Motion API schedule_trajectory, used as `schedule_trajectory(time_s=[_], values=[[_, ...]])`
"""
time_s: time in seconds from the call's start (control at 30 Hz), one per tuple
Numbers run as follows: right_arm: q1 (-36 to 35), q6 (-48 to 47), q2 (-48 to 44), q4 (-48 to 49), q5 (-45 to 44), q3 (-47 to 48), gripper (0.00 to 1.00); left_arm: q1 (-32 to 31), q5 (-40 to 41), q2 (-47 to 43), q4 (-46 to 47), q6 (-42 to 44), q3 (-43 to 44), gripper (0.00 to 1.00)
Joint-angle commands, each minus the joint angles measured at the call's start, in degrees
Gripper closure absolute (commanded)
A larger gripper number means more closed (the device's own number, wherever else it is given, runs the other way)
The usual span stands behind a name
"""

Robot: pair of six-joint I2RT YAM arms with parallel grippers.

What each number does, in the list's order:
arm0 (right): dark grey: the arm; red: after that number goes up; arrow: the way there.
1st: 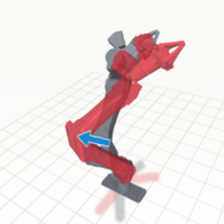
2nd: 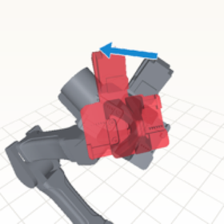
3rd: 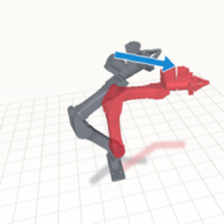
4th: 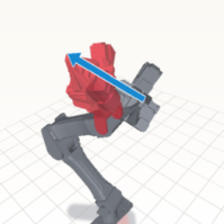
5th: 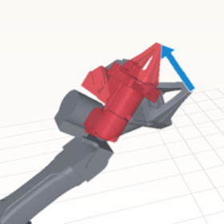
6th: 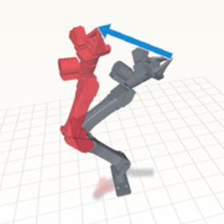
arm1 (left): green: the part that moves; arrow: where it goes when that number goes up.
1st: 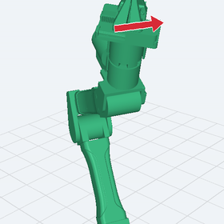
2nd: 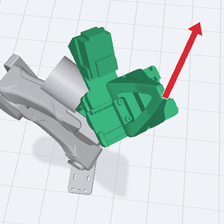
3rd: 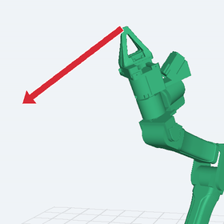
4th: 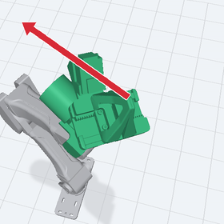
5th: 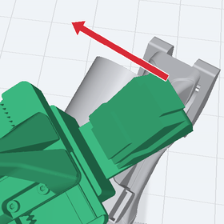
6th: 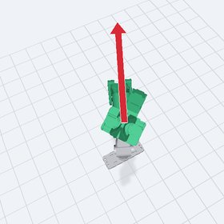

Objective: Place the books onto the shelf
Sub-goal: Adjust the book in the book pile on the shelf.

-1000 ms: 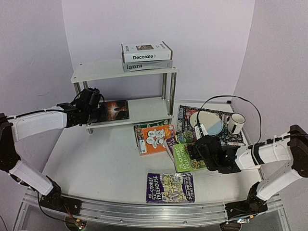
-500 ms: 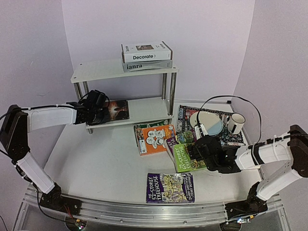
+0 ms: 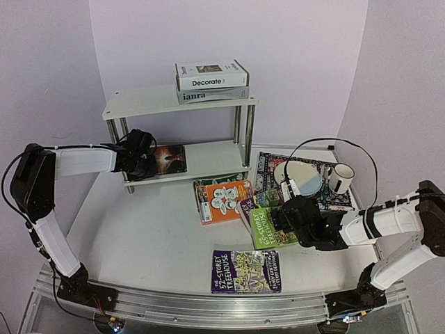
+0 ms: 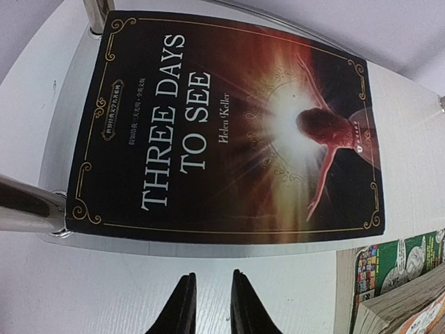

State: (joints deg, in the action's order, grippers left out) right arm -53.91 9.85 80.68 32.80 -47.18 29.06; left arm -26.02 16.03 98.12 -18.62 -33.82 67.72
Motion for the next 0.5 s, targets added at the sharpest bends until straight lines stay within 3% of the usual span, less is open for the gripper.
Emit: schedule_trajectory(time_s=[0.0,0.3,0.47], values=[[0.21,-0.09,-0.39,-0.45,-1.34,0.88,0.02,0.51,-1.91,1.87,-0.98,-0.39,4.0,0.77],[0.19,-0.22,-0.29,-0.45,-1.41,0.92,0.02,0.96,-3.11,6.16,-1.3,0.56,6.55,0.78],[0.17,-0.27,-0.27,-0.45,-1.48,0.91,0.02,0.97,-2.83,7.86,-1.5,1.04,7.59,0.74]])
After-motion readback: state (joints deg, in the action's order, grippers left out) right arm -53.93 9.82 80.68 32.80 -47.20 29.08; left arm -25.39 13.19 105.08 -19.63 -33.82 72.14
